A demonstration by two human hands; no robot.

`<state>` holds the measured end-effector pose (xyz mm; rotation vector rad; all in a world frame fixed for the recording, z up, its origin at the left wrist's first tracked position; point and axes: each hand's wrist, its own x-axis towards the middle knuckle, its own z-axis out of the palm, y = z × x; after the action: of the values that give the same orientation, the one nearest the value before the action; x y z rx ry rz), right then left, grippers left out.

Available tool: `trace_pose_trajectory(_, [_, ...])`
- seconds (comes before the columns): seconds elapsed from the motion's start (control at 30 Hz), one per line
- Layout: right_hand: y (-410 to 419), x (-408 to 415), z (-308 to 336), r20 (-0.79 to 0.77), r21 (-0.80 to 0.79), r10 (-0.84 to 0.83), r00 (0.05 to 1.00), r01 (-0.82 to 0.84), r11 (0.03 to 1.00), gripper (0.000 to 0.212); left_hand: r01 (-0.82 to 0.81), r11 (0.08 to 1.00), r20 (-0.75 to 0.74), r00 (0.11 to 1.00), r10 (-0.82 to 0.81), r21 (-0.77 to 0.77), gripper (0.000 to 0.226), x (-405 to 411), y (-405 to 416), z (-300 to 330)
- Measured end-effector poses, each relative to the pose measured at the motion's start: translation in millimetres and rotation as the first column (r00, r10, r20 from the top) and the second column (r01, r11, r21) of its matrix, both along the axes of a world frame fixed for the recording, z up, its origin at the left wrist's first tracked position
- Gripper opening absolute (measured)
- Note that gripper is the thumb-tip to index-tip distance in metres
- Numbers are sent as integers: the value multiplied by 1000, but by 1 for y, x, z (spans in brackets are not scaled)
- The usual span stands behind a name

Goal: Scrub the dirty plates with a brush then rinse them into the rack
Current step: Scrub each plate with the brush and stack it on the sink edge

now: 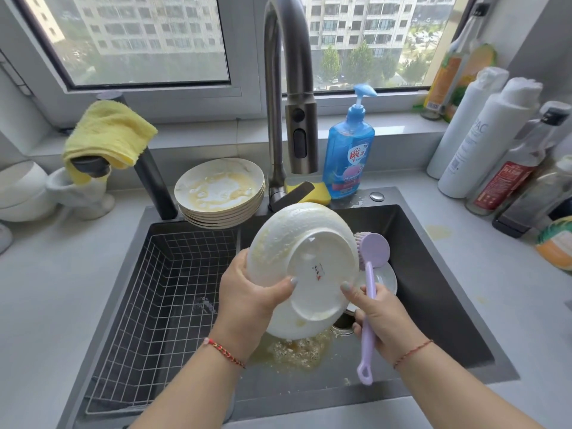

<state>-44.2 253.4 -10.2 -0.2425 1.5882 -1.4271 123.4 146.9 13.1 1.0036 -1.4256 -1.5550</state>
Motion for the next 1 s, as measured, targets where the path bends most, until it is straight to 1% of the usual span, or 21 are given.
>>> trace_pose_trajectory(0.07, [0,-1,1,7,-21,8,1000,-8,1000,48,21,999,-57,998,-19,25,68,0,0,0])
trace_pose_trajectory(0.1, [0,-2,2,3,-29,19,1000,-19,999,50,32,999,-72,997,-30,31,69,0,0,0])
trace_pose_trajectory(0.13, [1,-4,2,-9,-31,36,999,-36,999,56,48,998,-81,996,-44,39,70,1,-1,0])
trace_pose_trajectory(0.2, [2,-10,6,-80,-3,88,993,-88,996,66,91,995,-77,993,-87,50,71,5,-4,1])
trace_pose_trajectory(0.27, [4,-18,11,-164,18,146,976,-145,989,71,143,989,-6,990,-143,45,73,8,-8,3])
trace_pose_trajectory(0.33, [5,-30,18,-272,27,235,933,-237,971,68,190,981,110,975,-192,27,71,10,-12,6])
trace_pose_trajectory(0.37, [4,-35,23,-354,60,288,890,-286,956,62,217,976,189,959,-213,1,67,10,-14,10])
trace_pose_trajectory(0.4, [3,-38,28,-458,120,346,819,-328,937,56,253,967,282,931,-231,-45,62,9,-16,12])
trace_pose_trajectory(0.47, [-2,-42,35,-640,251,456,618,-393,885,54,364,920,486,836,-254,-146,48,6,-17,17])
trace_pose_trajectory(0.53, [-6,-41,40,-717,369,539,443,-414,832,57,486,851,638,723,-265,-197,42,1,-11,20])
trace_pose_trajectory(0.57, [-8,-40,41,-733,418,568,375,-411,810,58,528,824,678,683,-270,-205,41,-1,-8,20])
trace_pose_trajectory(0.63, [-10,-37,43,-753,470,591,289,-393,791,60,563,796,715,649,-260,-222,39,-4,-4,19])
trace_pose_trajectory(0.67, [-10,-36,42,-763,473,585,273,-381,795,61,562,794,720,648,-247,-233,38,-5,-4,18])
trace_pose_trajectory(0.73, [-10,-35,43,-791,425,534,298,-360,830,63,532,810,704,673,-228,-246,37,-5,-5,18])
trace_pose_trajectory(0.77, [-10,-35,43,-804,372,487,340,-351,859,63,509,823,687,693,-218,-252,38,-4,-6,19])
trace_pose_trajectory(0.8, [-9,-35,44,-807,307,433,401,-341,889,62,480,840,667,715,-208,-254,38,-2,-8,18])
trace_pose_trajectory(0.87, [-4,-34,45,-766,178,323,555,-299,937,56,400,879,625,763,-164,-258,40,3,-11,18])
trace_pose_trajectory(0.93, [4,-32,42,-657,84,239,714,-246,966,49,312,913,592,799,-104,-262,42,8,-15,17])
trace_pose_trajectory(1.0, [10,-27,37,-489,21,177,854,-191,981,44,255,932,567,821,-68,-257,42,10,-18,16])
